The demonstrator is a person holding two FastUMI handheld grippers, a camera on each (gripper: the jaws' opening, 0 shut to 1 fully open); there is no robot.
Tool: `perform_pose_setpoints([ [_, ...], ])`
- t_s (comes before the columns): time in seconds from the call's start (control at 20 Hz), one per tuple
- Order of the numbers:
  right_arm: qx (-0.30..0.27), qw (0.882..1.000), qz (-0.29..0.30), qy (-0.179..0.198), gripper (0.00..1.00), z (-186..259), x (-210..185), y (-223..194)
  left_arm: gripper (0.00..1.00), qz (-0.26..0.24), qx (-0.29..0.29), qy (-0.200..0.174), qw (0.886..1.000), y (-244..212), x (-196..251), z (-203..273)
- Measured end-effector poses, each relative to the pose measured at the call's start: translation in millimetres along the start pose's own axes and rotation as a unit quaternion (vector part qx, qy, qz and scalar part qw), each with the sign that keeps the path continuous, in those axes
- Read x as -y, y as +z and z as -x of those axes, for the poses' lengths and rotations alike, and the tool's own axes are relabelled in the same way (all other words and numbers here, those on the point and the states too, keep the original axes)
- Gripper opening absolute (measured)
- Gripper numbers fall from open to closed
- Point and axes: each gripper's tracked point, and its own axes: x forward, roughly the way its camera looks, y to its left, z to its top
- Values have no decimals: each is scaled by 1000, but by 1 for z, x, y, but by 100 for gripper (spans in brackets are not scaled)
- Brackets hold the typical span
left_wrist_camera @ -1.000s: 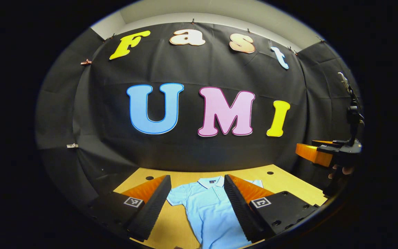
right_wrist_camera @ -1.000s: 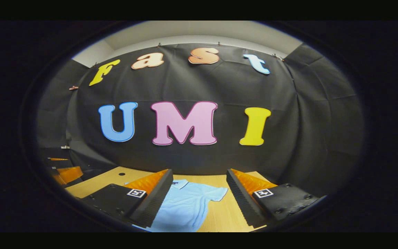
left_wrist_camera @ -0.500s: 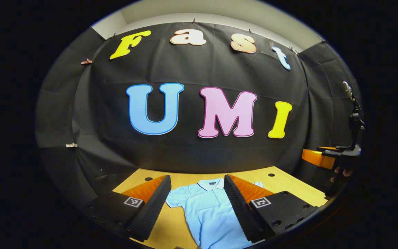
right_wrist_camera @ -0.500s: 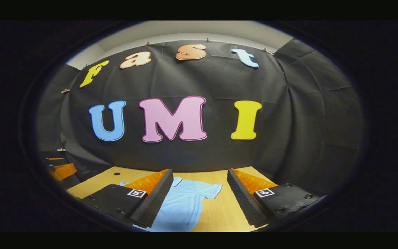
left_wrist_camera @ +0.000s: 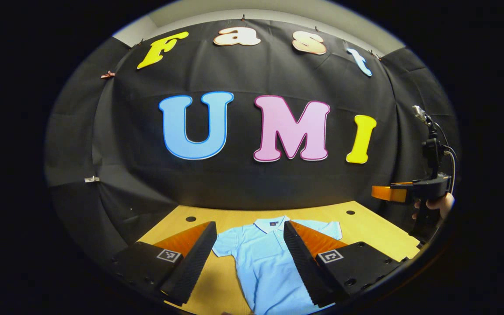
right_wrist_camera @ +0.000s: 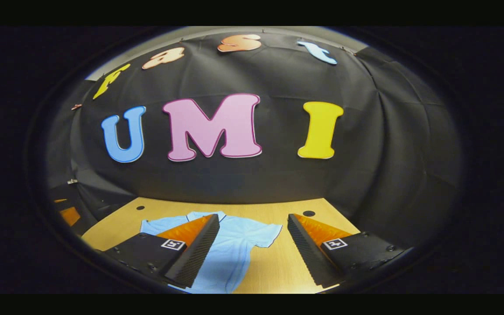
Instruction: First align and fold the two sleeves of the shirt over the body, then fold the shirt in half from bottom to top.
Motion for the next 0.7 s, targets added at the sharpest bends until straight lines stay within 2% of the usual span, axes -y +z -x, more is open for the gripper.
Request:
perform_pose_setpoints([
  [0.2, -65, 998, -7, 6, 98, -68, 15, -28, 98, 8, -30, 36, 999, -16, -9, -16],
  [0.3, -96, 995, 0, 3, 94, -109, 23, -50, 98, 12, -40, 55, 998, -20, -14, -23],
  [0.35, -112, 994, 5, -1, 98, -127, 28, -62, 98, 16, -46, 64, 997, -22, -16, -28],
  [0.55, -185, 981, 53, -17, 98, -193, 45, -118, 98, 18, -69, 85, 994, -32, -23, -42],
  [0.7, -209, 973, 93, -22, 95, -235, 56, -147, 98, 25, -75, 104, 991, -34, -33, -49],
])
